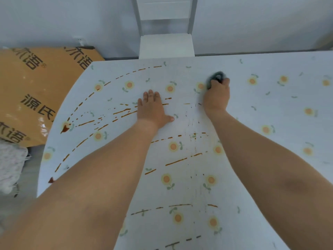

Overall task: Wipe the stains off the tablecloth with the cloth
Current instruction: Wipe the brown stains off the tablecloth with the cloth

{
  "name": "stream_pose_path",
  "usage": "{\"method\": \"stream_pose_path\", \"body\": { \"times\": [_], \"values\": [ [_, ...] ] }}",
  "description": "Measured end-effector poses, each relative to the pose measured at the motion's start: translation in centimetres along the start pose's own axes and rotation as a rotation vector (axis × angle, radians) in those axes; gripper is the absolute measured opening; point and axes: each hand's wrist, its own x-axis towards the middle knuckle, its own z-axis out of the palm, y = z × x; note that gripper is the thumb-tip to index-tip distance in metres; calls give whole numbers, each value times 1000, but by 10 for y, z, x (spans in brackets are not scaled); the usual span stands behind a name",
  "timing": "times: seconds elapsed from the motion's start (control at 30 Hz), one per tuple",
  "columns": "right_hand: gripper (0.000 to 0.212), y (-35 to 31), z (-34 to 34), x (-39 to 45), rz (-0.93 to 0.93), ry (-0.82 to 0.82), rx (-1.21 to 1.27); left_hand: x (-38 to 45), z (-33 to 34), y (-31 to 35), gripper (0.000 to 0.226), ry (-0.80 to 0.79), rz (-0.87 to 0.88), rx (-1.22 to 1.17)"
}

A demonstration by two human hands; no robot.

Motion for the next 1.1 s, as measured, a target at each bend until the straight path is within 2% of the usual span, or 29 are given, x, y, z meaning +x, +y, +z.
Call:
{"method": "stream_pose_path", "body": {
  "times": [0.07, 0.13, 0.2, 0.23, 0.3, 0.4, 0.47, 0.53, 0.6, 0.63, 0.67, 0.73, 0.87, 0.93, 1.0, 1.03, 1.1],
  "values": [
    [28, -33, 16, -26, -165, -96, 27, -18, 6, -3, 133, 2, -4, 43],
    [27, -54, 26, -59, -470, -262, -29, -30, 9, -9, 144, -68, -15, 24],
    [31, -49, 19, -70, -718, -425, -128, -32, 11, -14, 149, -110, -18, -12],
    [34, -36, 12, -64, -759, -437, -164, -32, 12, -15, 150, -115, -18, -23],
    [35, -1, -8, -47, -625, -333, -177, -30, 14, -13, 152, -105, -22, -44],
    [32, 42, -31, -38, -120, -74, -104, -31, 14, -13, 152, -85, -37, -78],
    [34, 28, -20, -56, -18, -8, -64, -35, 15, -14, 148, -80, -28, -61],
    [35, -4, 1, -84, -168, -118, 18, -49, 20, -13, 137, -36, -39, -14],
    [33, -30, 15, -111, -517, -329, -117, -67, 28, -11, 122, 14, -45, 26],
    [34, -33, 13, -118, -652, -413, -165, -77, 33, -11, 118, 17, -43, 35],
    [35, -29, 6, -116, -712, -469, -193, -86, 37, -11, 119, -6, -41, 24],
    [37, 0, -11, -104, -660, -403, -207, -97, 41, -14, 131, -92, -39, -29],
    [35, 60, -40, -85, -65, -107, -62, -98, 43, -19, 146, -128, -9, -43],
    [32, 45, -31, -95, 51, -26, -57, -98, 46, -19, 147, -114, -20, -51],
    [33, 12, -14, -117, -62, -59, 4, -98, 47, -19, 146, -97, -30, -72],
    [34, -5, -4, -129, -196, -116, 39, -98, 47, -19, 146, -89, -31, -80],
    [32, -22, 7, -158, -568, -346, -78, -99, 49, -22, 147, -85, -31, -90]
  ]
}}
